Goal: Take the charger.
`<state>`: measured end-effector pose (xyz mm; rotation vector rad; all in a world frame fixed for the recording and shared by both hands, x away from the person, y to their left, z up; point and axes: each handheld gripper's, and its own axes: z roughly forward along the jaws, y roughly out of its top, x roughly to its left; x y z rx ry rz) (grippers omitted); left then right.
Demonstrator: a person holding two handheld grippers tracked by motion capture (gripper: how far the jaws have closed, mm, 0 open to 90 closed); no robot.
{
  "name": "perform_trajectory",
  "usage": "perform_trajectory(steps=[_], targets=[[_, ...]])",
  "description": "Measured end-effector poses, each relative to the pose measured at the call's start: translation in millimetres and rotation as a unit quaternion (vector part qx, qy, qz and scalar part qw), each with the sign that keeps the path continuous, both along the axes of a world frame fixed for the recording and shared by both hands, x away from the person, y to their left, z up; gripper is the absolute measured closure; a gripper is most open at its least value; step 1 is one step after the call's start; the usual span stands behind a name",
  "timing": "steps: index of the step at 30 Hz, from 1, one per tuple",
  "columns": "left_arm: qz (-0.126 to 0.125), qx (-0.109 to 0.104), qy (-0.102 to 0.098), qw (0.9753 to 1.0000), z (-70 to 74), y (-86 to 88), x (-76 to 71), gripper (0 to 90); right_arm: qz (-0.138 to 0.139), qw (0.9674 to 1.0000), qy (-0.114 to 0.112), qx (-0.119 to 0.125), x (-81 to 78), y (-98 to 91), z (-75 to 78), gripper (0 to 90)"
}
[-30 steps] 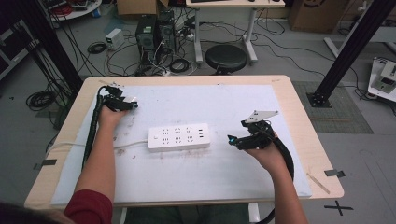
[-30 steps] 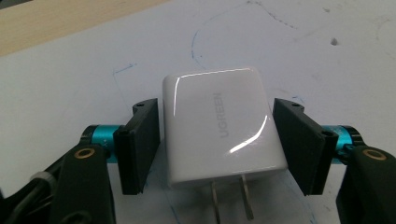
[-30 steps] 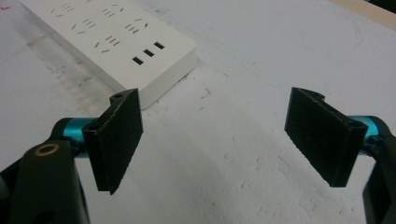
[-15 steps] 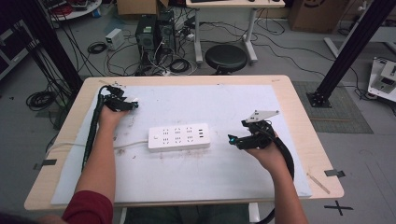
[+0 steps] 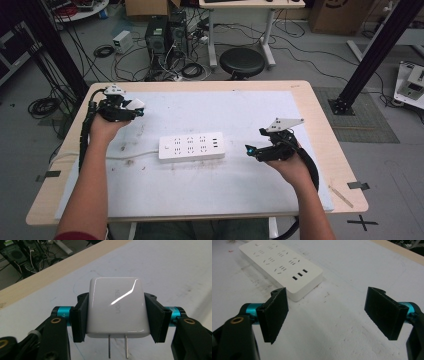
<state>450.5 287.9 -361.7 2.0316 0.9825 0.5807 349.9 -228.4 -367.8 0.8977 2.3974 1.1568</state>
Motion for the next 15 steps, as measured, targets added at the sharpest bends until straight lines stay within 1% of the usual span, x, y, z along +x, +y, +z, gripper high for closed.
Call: perform_trajectory(steps=[1, 2, 3, 5, 6, 7, 8, 10, 12, 14, 15], targets=[[-0.004, -0.003, -0.002, 1.0000, 2.8, -1.0, -5.4, 42.4, 0.002, 1.0000, -0.001, 0.004, -0.7, -0.2, 0.8, 19.6], [-0.005, 0.000, 0.001, 1.0000, 7.7, -3.4, -14.2, 42.4, 0.003, 1.0000, 0.001, 0.005, -1.2, -0.4, 1.1, 19.6], [-0.009, 0.008, 0.000, 0.9999, 11.6, -5.4, -21.1, 42.4, 0.007, 1.0000, 0.000, 0.006, -1.6, -0.7, 1.0, 19.6], [-0.022, 0.013, -0.007, 0.9996, 17.6, -9.4, -34.0, 42.5, 0.008, 0.9999, 0.003, 0.008, -3.8, -0.9, 1.1, 19.6], [-0.031, 0.014, -0.011, 0.9994, 21.6, -12.1, -43.1, 42.5, 0.010, 0.9999, 0.002, 0.008, -4.8, -0.9, 1.4, 19.6], [-0.038, 0.015, -0.013, 0.9991, 23.6, -13.4, -48.2, 42.4, 0.013, 0.9999, 0.000, 0.007, -6.7, -1.1, 2.1, 19.6], [-0.044, 0.015, -0.018, 0.9987, 27.4, -15.8, -57.1, 42.4, 0.014, 0.9999, 0.001, 0.008, -8.1, -1.1, 2.7, 19.6], [-0.059, 0.009, -0.026, 0.9979, 32.1, -17.9, -70.7, 42.4, 0.016, 0.9998, -0.001, 0.010, -12.1, -0.9, 4.8, 19.6], [-0.067, -0.011, -0.032, 0.9972, 34.3, -19.4, -82.6, 42.4, 0.022, 0.9997, -0.006, 0.012, -14.8, -1.3, 6.8, 19.6], [-0.081, -0.021, -0.039, 0.9958, 35.6, -19.7, -93.1, 42.4, 0.022, 0.9996, -0.006, 0.015, -17.4, -1.0, 8.7, 19.6], [-0.086, -0.030, -0.041, 0.9950, 35.5, -20.8, -98.2, 42.4, 0.022, 0.9996, -0.006, 0.016, -18.6, -0.5, 9.6, 19.6]])
